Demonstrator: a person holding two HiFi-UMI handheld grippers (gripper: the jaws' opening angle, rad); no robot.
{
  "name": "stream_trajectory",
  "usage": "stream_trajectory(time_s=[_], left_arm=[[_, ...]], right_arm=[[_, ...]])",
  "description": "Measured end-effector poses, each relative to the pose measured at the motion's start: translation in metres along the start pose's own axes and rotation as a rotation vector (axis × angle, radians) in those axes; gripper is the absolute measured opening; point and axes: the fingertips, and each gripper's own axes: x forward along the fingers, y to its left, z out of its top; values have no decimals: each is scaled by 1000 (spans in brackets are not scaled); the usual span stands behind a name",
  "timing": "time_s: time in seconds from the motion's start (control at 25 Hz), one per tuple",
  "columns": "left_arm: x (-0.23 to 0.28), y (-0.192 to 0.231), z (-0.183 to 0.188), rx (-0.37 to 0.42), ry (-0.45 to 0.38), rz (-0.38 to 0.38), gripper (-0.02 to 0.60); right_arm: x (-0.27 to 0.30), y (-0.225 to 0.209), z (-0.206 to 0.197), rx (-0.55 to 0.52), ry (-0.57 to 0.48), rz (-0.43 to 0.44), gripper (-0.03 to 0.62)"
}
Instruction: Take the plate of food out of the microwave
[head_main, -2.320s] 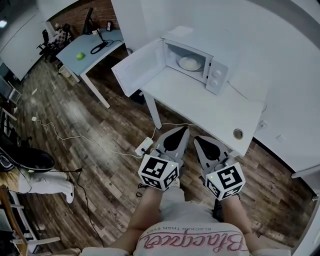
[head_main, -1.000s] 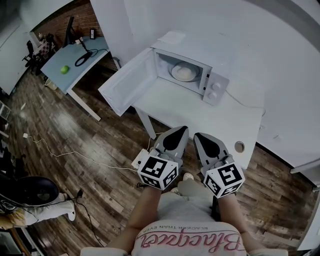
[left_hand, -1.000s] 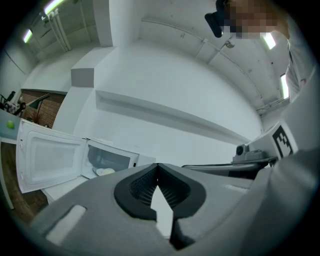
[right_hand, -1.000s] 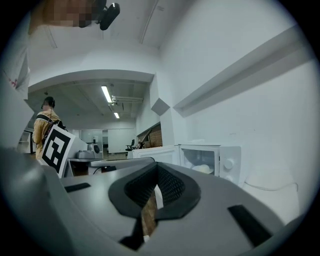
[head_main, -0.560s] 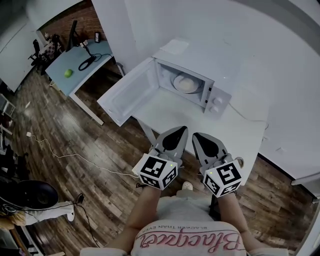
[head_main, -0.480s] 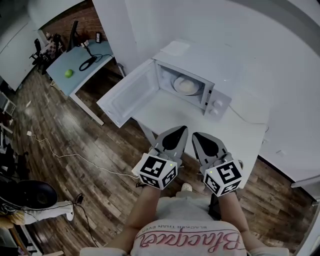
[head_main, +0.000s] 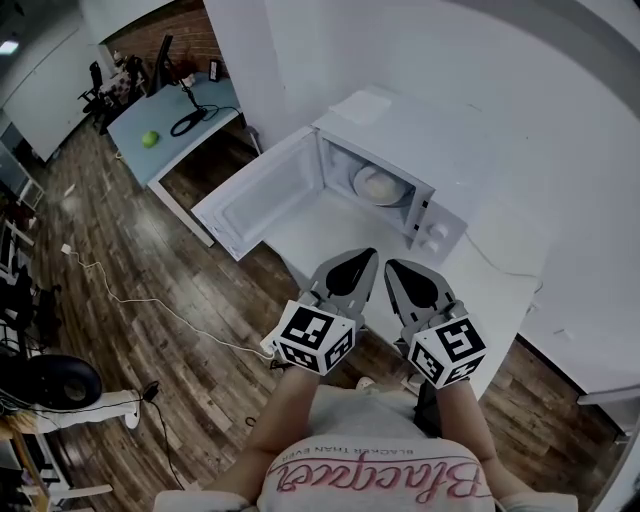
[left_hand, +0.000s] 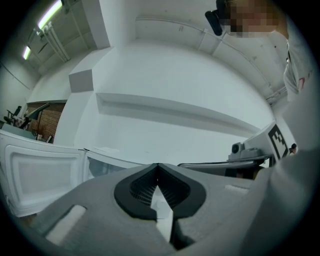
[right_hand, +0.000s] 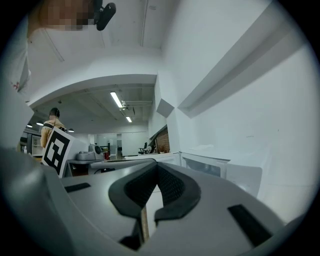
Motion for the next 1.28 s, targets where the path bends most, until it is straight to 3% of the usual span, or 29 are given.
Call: stream_trajectory(time_s=[0.72,1.28], left_arm=[[36,15,-19,-9,33,9,6],[71,84,-32,-45,83,-90,6]], right_arm=[[7,-43,-12,49,-14,-56,6],[71,-58,-19,66,-7,-176,6]])
